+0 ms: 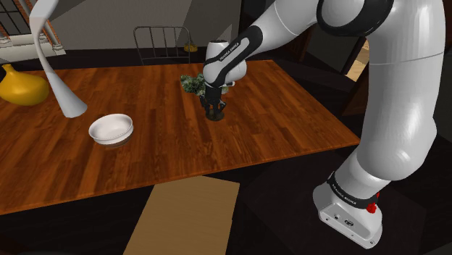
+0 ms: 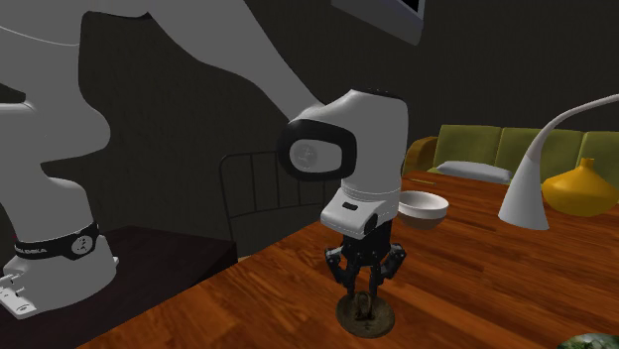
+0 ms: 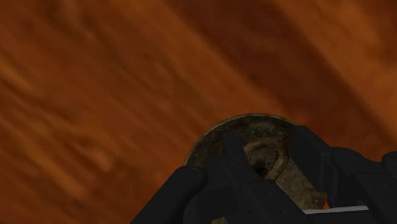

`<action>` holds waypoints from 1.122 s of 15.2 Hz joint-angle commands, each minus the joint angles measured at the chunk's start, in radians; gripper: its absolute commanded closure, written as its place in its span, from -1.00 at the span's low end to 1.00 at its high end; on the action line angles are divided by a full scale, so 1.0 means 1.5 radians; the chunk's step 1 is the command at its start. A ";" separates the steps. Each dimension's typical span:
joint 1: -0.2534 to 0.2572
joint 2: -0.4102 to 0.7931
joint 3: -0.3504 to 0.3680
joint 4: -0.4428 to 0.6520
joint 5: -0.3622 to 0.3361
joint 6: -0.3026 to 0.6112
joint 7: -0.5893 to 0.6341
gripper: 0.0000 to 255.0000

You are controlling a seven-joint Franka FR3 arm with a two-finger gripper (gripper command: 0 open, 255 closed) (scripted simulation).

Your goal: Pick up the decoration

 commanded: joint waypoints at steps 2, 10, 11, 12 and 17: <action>0.000 0.001 0.000 0.000 0.000 0.000 0.000 1.00; -0.002 -0.020 0.002 -0.001 0.002 -0.019 0.000 1.00; -0.002 -0.026 0.003 0.000 0.003 -0.026 0.000 1.00; -0.003 -0.032 0.003 0.000 0.004 -0.032 0.000 1.00; -0.005 -0.063 0.006 0.005 0.008 -0.067 0.000 1.00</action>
